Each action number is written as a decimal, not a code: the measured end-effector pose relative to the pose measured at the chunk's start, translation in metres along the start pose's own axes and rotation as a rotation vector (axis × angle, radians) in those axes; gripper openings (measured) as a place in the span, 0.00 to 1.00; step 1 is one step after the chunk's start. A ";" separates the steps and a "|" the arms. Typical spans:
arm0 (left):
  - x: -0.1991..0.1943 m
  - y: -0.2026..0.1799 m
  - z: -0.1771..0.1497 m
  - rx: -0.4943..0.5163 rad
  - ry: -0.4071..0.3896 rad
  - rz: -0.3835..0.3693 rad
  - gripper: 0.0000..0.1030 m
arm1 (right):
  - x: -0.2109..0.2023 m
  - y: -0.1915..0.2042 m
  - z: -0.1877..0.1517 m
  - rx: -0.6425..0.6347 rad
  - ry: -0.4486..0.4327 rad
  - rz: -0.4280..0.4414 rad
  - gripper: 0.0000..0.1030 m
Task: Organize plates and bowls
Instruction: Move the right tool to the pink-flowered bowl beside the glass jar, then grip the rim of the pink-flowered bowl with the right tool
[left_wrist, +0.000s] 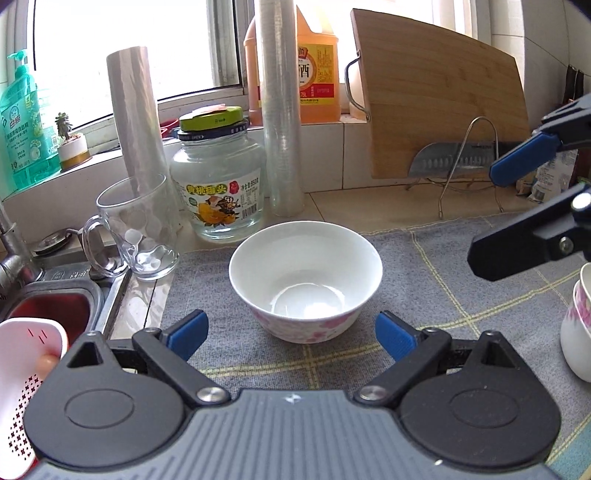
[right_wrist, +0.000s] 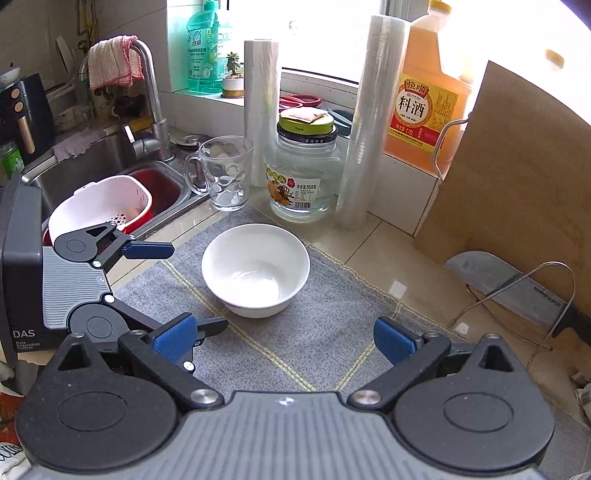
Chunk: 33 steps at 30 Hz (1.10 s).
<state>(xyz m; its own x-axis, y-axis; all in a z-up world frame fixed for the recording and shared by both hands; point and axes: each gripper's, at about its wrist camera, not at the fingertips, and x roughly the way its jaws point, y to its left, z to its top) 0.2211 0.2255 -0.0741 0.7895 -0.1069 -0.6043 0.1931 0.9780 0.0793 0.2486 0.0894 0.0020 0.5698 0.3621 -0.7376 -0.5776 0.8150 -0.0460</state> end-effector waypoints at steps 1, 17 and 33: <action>0.003 0.000 0.000 0.006 0.000 -0.003 0.94 | 0.006 0.000 0.004 -0.003 0.007 0.009 1.00; 0.031 0.006 0.002 0.090 0.014 -0.085 0.89 | 0.086 -0.008 0.042 -0.008 0.117 0.094 0.96; 0.035 0.010 0.003 0.083 0.010 -0.127 0.86 | 0.136 -0.019 0.060 0.012 0.177 0.164 0.78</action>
<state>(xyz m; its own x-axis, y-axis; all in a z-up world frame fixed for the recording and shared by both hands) 0.2522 0.2310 -0.0919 0.7499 -0.2267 -0.6215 0.3389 0.9385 0.0666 0.3720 0.1501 -0.0574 0.3570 0.4060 -0.8413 -0.6462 0.7576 0.0914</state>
